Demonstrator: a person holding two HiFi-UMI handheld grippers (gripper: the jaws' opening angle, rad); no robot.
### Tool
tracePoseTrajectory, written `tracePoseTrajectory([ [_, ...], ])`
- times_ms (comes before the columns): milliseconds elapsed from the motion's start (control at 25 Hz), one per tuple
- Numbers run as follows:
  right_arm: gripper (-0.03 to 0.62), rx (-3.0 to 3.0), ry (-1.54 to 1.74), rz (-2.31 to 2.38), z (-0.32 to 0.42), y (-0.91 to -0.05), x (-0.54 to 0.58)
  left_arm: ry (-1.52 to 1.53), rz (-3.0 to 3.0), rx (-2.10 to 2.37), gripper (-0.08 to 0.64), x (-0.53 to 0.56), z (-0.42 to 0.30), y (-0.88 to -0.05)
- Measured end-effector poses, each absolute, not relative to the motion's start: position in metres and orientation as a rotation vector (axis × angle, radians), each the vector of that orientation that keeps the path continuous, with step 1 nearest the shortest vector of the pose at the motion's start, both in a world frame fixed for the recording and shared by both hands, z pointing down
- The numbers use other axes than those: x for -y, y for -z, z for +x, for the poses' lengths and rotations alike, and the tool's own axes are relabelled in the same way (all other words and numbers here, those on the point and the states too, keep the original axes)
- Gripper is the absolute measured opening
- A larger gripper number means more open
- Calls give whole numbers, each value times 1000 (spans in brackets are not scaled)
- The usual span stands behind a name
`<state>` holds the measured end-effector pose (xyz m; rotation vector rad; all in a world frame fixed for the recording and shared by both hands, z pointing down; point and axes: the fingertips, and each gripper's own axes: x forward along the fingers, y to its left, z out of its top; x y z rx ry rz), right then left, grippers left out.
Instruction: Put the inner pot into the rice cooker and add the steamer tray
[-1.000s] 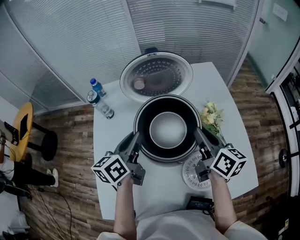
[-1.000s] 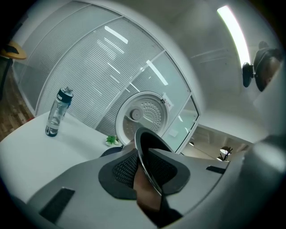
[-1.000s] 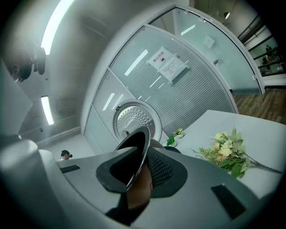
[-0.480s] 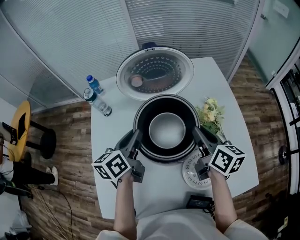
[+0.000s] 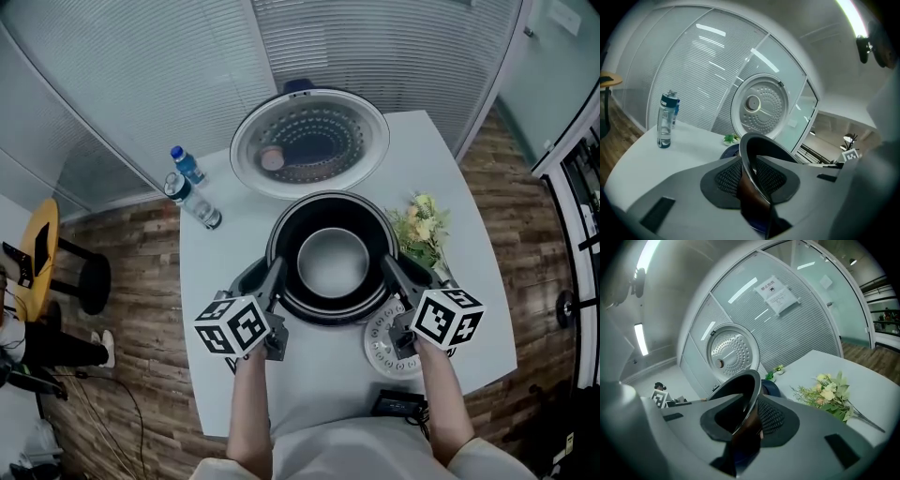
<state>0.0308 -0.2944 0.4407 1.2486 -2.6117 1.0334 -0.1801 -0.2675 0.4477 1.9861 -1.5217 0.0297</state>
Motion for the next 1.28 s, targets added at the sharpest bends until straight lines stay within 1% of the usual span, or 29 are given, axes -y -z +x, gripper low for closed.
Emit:
tracePoseTrajectory([
  [320,100,2557,-938,1253,29,-451,295,-152,1969,1549,94,270,-180,-464],
  [880,132,2451,-748,1260,28,-466,298,-262,1967,1603,101,274,-180,-478],
  [960,133,2439,-738,1264,30,-467,299,-298,1986,1596,111,275,-176,-479],
  [1160,132,2396,-574,1312,35,-462,301,-413,2039,1636,196,274,-170,-476],
  [1280,132,2410,-574,1314,36,-459,298,-463,2045,1682,215,273,-171,-475],
])
